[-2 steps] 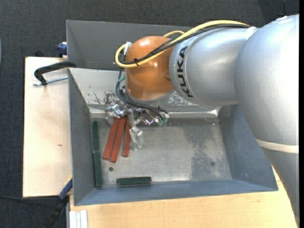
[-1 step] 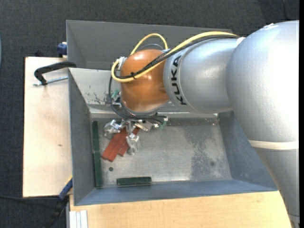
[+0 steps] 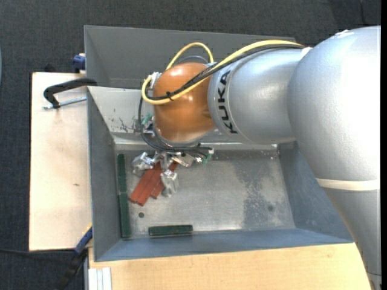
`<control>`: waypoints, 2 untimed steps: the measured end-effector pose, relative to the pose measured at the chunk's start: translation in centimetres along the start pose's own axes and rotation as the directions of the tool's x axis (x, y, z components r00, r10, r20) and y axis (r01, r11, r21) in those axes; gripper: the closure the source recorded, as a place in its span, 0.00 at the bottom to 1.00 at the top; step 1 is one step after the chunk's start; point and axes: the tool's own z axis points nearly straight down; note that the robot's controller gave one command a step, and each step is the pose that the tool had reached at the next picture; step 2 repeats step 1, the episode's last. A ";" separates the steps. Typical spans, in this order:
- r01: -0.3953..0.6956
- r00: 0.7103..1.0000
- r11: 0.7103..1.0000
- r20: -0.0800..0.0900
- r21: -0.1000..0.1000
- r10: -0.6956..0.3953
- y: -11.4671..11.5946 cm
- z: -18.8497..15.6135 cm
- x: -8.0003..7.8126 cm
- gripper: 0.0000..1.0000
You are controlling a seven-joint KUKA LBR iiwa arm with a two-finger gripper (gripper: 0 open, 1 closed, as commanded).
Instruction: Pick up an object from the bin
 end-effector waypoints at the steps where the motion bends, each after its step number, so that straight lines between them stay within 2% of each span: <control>1: -0.007 1.000 1.000 0.010 0.010 0.007 -1.3 -19.7 2.3 1.00; 2: -0.007 1.000 1.000 0.010 0.010 0.007 -1.3 -19.7 2.3 1.00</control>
Offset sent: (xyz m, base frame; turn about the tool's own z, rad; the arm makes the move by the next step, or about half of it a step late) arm 0.0000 0.0000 0.0000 0.0000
